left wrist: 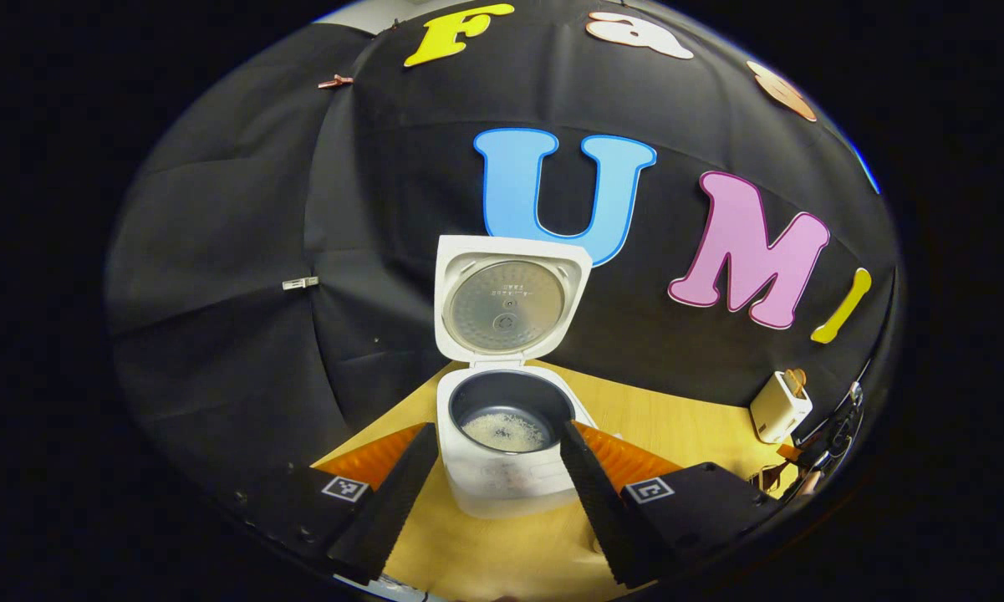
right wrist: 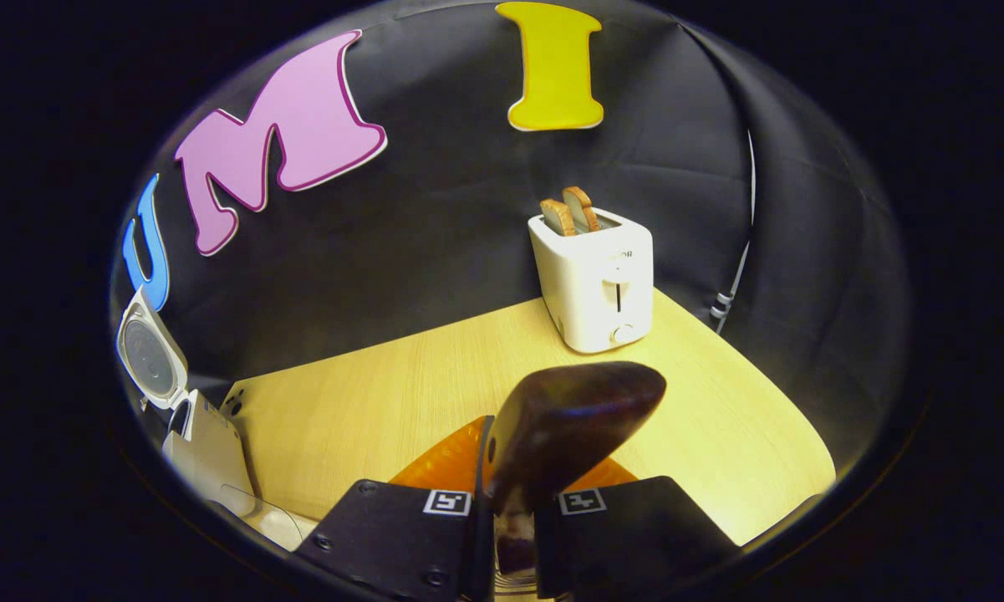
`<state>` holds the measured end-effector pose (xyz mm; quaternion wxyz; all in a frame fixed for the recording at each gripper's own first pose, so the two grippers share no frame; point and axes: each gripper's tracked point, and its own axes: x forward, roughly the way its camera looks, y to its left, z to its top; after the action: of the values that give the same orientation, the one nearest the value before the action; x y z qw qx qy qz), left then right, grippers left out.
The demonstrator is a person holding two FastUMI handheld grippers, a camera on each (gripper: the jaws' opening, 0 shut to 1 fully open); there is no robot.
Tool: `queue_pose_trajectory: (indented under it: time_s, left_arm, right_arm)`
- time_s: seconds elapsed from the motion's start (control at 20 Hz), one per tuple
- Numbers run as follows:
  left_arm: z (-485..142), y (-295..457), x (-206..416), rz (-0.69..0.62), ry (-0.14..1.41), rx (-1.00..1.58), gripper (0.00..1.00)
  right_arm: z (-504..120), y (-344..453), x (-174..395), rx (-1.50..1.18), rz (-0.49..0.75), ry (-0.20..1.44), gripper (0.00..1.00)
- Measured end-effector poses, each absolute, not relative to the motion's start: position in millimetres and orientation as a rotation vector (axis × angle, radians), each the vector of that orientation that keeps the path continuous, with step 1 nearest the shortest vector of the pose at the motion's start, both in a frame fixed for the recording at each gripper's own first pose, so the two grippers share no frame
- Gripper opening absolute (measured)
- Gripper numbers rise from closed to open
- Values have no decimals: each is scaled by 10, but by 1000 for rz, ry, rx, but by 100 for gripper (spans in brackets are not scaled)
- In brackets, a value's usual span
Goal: Close the left gripper, press the button to open the rice cooker; take a wooden spoon from the chopstick holder with the right hand, scoop a spoonful of rice and pour it into the rice cooker, then put the wooden spoon back into the chopstick holder.
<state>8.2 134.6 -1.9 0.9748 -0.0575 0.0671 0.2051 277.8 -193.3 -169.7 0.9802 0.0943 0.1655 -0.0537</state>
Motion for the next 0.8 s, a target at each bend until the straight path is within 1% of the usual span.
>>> queue_pose_trajectory:
  time_s: [0.05, 0.1, 0.15, 0.2, 0.25, 0.3, 0.4, 0.45, 0.5, 0.6, 0.7, 0.8]
  left_arm:
    - [-5, 1391, 55, 422, 134, -109, 96]
    - [17, 1443, 40, 429, 132, -105, 95]
    - [35, 1489, 38, 432, 129, -105, 95]
    - [70, 1536, 35, 434, 124, -108, 95]
    - [110, 1583, 57, 434, 117, -112, 95]
    - [163, 1630, 68, 434, 110, -114, 96]
    - [291, 1759, 122, 444, 86, -105, 96]
    - [323, 1797, 160, 445, 73, -101, 96]
    - [404, 1866, 193, 447, 58, -100, 95]
    - [594, 2004, 290, 449, 16, -103, 95]
    - [805, 2128, 412, 436, -32, -121, 95]
    - [1045, 2271, 533, 425, -76, -137, 95]
  right_arm:
    - [-1735, -1945, 2755, 184, -116, 343, 23]
    - [-1732, -1940, 2743, 183, -117, 339, 13]
    - [-1731, -1951, 2746, 179, -127, 338, 14]
    - [-1716, -1969, 2728, 179, -129, 338, 10]
    - [-1723, -1968, 2707, 182, -133, 348, 29]
    - [-1724, -1961, 2685, 187, -134, 358, 39]
    - [-1696, -1965, 2570, 199, -155, 367, 67]
    - [-1657, -1940, 2496, 212, -164, 356, 60]
    - [-1623, -1929, 2403, 212, -176, 352, 90]
    - [-1552, -1962, 2212, 191, -207, 345, 100]
    - [-1467, -1969, 2034, 194, -232, 342, 99]
    - [-1291, -1985, 1862, 205, -255, 305, 99]
